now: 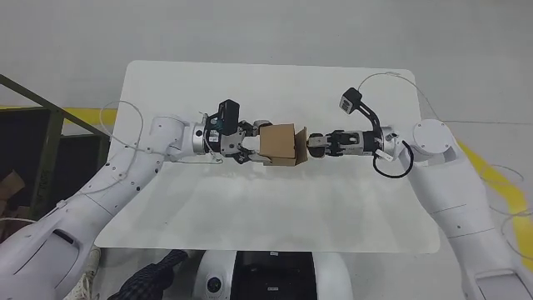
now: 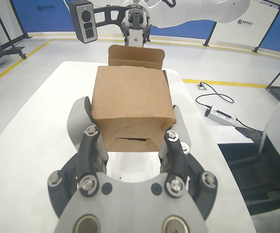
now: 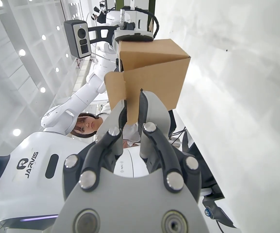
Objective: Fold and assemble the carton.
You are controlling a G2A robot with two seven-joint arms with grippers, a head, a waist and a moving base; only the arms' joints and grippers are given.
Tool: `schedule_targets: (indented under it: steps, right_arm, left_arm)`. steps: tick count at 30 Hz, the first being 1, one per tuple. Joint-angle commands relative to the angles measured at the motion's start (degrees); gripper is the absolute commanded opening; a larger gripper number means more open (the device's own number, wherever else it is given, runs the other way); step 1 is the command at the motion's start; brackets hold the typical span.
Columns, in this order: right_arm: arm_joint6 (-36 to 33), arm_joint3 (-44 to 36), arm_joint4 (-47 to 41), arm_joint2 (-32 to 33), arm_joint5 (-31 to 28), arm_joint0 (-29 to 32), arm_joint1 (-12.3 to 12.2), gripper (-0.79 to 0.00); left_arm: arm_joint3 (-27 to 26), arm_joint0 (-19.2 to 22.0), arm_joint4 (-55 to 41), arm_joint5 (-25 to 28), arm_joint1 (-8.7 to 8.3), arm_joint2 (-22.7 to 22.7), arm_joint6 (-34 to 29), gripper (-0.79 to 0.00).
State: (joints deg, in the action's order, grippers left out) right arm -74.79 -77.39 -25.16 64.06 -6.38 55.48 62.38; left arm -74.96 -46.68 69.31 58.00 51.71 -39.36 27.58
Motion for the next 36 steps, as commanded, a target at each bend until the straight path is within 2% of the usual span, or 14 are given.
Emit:
schedule_targets:
  steps: [1,9,21,36]
  right_arm:
    - [0.07,-0.63,0.19,0.1,0.05,0.12,-0.08,-0.65]
    - [0.27,-2.37,1.02,-0.15,0.75,0.44,-0.29,-0.659]
    - [1.02,-2.34,2.36,-1.56,1.6,-0.4,-0.24,-0.619]
    - [1.96,-1.23,3.27,-2.46,2.55,-1.15,-0.29,-0.665]
  left_arm:
    - [0.15,-0.06,0.1,0.0,0.03,-0.14,-0.11,-0.422]
    - [0.3,-0.29,0.51,0.0,0.2,-0.47,-0.71,-0.419]
    - [-0.3,-0.57,0.89,0.0,0.34,-1.28,-1.23,-0.422]
    - [-0.58,-0.86,1.22,0.0,0.47,-1.79,-0.91,-0.425]
